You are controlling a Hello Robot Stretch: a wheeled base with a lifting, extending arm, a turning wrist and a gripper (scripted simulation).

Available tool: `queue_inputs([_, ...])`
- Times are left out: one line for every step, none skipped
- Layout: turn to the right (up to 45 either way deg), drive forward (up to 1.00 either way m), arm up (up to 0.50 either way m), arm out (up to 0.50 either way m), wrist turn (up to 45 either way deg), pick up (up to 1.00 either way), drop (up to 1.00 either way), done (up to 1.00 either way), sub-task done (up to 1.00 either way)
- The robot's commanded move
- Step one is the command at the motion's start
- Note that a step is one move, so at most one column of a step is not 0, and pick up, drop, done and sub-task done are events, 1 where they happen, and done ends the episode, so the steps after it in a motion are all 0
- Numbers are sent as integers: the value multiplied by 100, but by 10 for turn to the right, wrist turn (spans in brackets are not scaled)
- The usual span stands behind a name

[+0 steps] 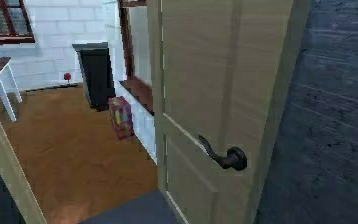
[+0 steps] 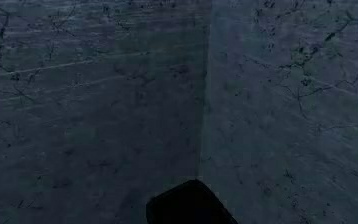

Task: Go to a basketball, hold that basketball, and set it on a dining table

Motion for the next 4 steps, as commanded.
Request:
queue_inputs([-450, 0, 0, 0, 0, 0, 0, 0, 0])
queue_inputs([-450, 0, 0, 0, 0, 0, 0, 0, 0])
queue_inputs([-30, 0, 0, 0, 0, 0, 0, 0, 0])
queue_inputs([0, 5, 0, 0, 0, 0, 0, 0, 0])
